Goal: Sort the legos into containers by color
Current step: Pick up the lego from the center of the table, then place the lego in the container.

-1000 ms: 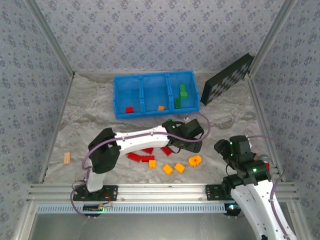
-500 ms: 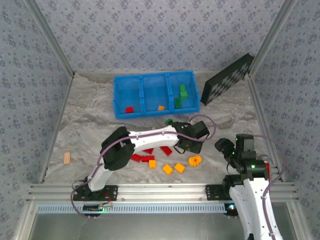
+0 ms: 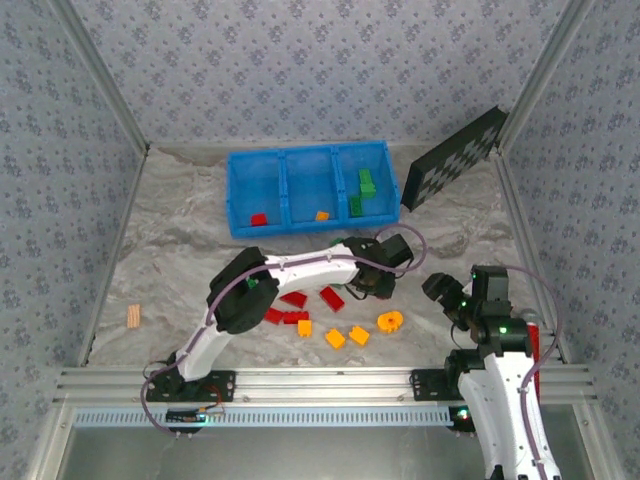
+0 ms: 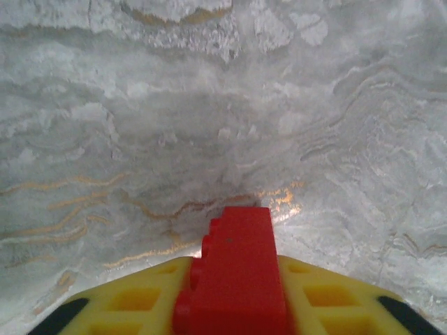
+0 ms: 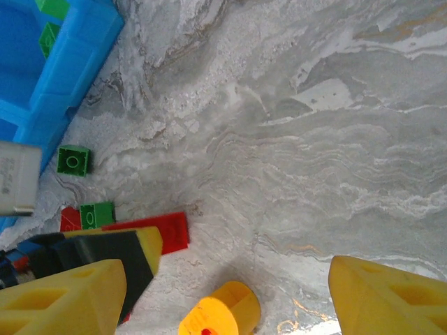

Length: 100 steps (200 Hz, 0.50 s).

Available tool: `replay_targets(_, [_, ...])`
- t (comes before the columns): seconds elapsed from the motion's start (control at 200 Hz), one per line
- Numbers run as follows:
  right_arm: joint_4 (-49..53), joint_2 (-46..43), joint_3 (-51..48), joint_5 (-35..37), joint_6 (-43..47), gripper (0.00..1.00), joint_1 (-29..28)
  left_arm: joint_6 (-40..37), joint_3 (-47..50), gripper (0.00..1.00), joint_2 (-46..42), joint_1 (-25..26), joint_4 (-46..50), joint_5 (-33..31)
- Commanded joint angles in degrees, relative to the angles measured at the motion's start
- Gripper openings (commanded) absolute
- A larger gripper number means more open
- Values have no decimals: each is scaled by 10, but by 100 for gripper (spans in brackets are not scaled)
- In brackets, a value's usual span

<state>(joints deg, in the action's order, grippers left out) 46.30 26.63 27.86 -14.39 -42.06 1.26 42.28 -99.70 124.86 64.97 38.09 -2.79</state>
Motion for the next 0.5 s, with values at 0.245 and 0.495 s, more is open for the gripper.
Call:
replay_targets(0.245, [1,17,-43,-74,-20,78,1,-52,-14,22,-59,-43,12,-14])
replay_targets(0.495, [17,28,-71,-67,-113,78,-54,-131,8,21,-212,-137,68,-78])
